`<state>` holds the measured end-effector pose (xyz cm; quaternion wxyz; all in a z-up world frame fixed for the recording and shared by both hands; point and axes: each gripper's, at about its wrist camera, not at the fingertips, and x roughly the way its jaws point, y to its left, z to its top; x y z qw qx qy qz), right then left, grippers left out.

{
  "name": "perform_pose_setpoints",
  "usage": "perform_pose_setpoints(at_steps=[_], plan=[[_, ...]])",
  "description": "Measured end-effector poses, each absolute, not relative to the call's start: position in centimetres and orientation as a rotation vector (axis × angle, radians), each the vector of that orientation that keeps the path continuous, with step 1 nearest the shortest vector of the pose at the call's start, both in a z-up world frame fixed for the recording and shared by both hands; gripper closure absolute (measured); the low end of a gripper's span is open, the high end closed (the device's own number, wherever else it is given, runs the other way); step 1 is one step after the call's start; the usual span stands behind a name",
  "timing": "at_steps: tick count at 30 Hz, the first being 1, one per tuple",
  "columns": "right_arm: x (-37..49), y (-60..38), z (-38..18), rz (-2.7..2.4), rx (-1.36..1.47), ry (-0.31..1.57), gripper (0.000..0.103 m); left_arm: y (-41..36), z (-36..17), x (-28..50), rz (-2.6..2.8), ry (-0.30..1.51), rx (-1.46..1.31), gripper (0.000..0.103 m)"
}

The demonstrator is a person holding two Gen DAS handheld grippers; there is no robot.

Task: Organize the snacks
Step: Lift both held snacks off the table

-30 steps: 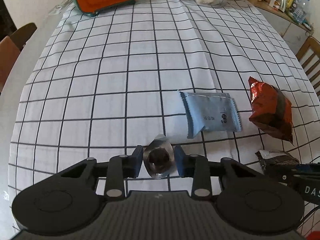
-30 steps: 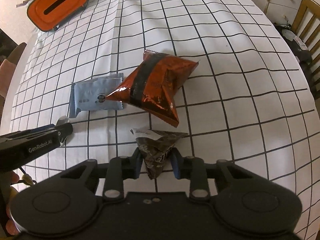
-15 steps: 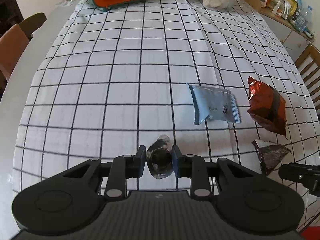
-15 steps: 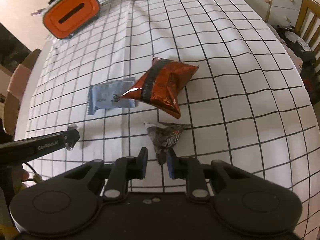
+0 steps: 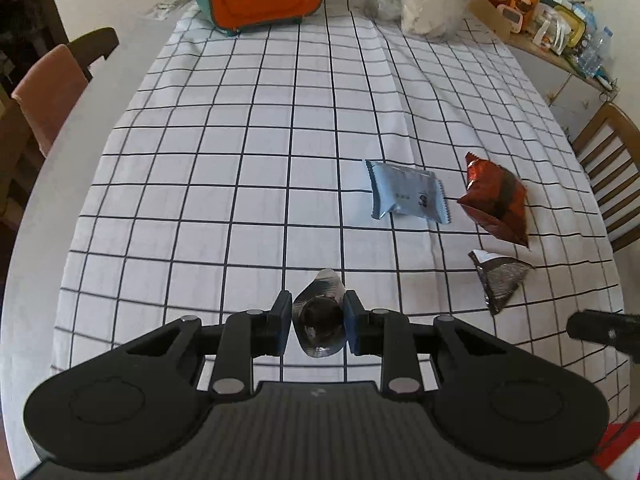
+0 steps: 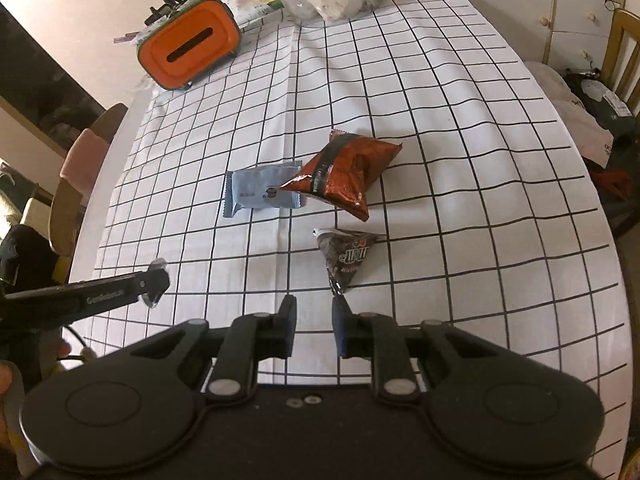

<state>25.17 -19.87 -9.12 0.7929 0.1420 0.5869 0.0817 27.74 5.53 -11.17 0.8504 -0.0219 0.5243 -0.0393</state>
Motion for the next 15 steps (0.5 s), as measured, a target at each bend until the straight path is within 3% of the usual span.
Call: perform_pose_setpoints(at_steps=[7,10,11,13,14,15], plan=[[26.5,-19.8,-9.6,0.178,0.315,1.279,0.082,6.3,-10.3,26.5,-0.076,1.089,-0.064,0.076],[27.5,-19.1,-10.6,0.173,0.282,1.285,0.073,6.6,-10.5,26.5,-0.082,1.094,-0.071,0.077],[27.8,-19.0,-11.0,0.171,0.273,1.286,0.064,6.6,-10.7,26.6,-0.083,1.095,-0.071,0.077],[28.5,-18.8,-11.8,0.167,0.257,1.300,0.035,6.8,-11.0,26.9,-0.088,1.103,-0.072,0.077],[28.9,-18.6,-12.2,0.163,0.245,1.312,0.011,6.8,-11.2,27.1,-0.091,1.107,-0.072,0.077],[29.2,-18.4,-12.6,0.157,0.229,1.317,0.010,6.8,-11.4,27.2,-0.093,1.112,-0.072,0.077]])
